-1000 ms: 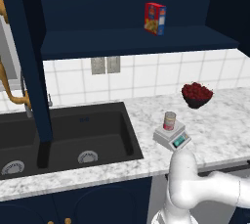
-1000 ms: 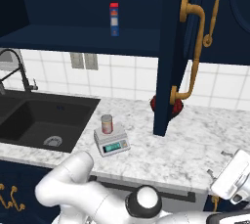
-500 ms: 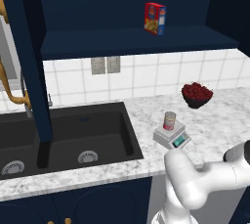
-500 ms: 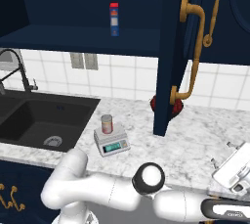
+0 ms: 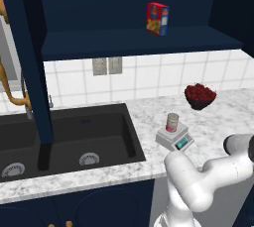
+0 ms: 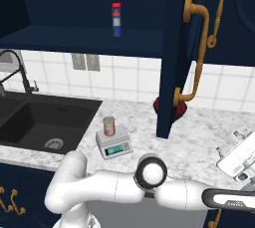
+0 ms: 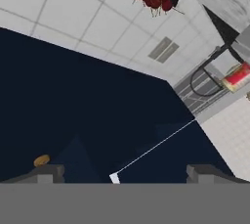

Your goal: Pick the canned food and place it on the digital scale for weighing, and close the cabinet.

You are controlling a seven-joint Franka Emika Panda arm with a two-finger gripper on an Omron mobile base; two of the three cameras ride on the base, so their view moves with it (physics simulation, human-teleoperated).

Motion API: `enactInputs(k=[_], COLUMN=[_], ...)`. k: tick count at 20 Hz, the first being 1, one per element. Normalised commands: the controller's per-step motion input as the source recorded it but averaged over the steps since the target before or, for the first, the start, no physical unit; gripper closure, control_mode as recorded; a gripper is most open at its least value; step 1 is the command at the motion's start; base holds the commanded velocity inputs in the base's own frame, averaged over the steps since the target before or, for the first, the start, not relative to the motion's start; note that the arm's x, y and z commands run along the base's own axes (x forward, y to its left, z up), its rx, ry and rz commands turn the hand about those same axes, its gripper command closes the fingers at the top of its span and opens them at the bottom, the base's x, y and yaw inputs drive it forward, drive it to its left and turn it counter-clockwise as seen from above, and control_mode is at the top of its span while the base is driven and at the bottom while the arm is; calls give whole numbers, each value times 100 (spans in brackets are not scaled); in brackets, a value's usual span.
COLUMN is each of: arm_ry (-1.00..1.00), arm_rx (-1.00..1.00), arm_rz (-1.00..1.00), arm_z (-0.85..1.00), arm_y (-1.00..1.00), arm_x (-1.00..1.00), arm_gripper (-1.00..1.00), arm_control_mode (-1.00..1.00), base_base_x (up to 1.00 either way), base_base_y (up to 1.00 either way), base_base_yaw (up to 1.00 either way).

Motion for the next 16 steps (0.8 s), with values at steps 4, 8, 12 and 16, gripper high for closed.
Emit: enactInputs(k=[4,8,12,16], arm_ry=[-6,-6,-13,-10], arm_rx=[-10,-14,-13,-17], arm_rz=[14,11,7,0], arm_z=[-4,3,-4,-24], arm_y=[21,16,11,29], arm_x=[-19,-16,-64,-89], arm_gripper=[-100,-100,-100,-100], arm_control_mode=[-100,-100,-100,-100], base_base_x=[0,0,0,0], base_base_y=[0,0,0,0], base_base_yaw=[0,0,0,0])
